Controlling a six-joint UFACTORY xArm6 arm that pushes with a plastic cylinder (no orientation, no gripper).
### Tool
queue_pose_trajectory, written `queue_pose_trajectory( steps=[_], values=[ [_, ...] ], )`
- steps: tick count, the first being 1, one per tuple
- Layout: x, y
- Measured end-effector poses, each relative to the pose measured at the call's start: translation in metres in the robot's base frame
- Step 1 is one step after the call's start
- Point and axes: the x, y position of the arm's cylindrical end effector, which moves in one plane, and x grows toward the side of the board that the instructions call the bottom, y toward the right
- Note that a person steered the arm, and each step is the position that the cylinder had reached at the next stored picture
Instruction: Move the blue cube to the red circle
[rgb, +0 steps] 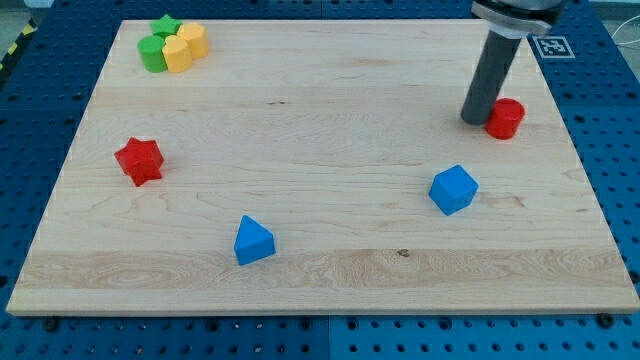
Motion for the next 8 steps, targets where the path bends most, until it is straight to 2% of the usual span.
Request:
queue_pose_trajectory(
  steps=[2,3,5,6,8],
  values=[
    [0.0,0.035],
    [0.0,0.033],
    [0.032,-0.088],
    [0.068,-0.127],
    [0.138,-0.134]
  ],
)
